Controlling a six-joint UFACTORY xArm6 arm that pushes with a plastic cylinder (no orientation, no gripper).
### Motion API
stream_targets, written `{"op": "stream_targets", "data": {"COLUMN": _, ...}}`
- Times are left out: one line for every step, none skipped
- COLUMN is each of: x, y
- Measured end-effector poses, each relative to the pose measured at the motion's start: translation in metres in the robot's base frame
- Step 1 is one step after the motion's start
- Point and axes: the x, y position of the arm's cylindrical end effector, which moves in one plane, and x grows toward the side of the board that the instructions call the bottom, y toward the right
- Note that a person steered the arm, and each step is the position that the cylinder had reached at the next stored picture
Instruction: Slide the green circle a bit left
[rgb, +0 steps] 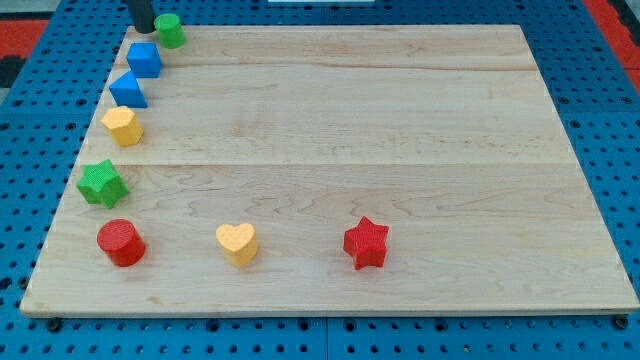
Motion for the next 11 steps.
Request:
{"op": "stream_targets", "data": {"x": 0.000, "y": -0.037}}
{"op": "stream_targets", "data": {"x": 0.001, "y": -0.046}}
{"op": "stream_targets", "data": {"x": 0.012, "y": -0.022}}
{"op": "stream_targets", "data": {"x": 0.039, "y": 0.038}}
{"op": "stream_targets", "data": {"x": 0.041, "y": 0.070}}
{"op": "stream_targets", "data": {"x": 0.041, "y": 0.081}}
{"op": "stream_targets", "data": {"x": 0.041, "y": 0.081}}
{"op": "stream_targets", "data": {"x": 0.041, "y": 0.081}}
{"op": "stream_targets", "data": {"x": 0.053, "y": 0.083}}
{"op": "stream_targets", "data": {"x": 0.054, "y": 0.100}}
{"op": "stream_targets", "data": {"x": 0.026, "y": 0.132}}
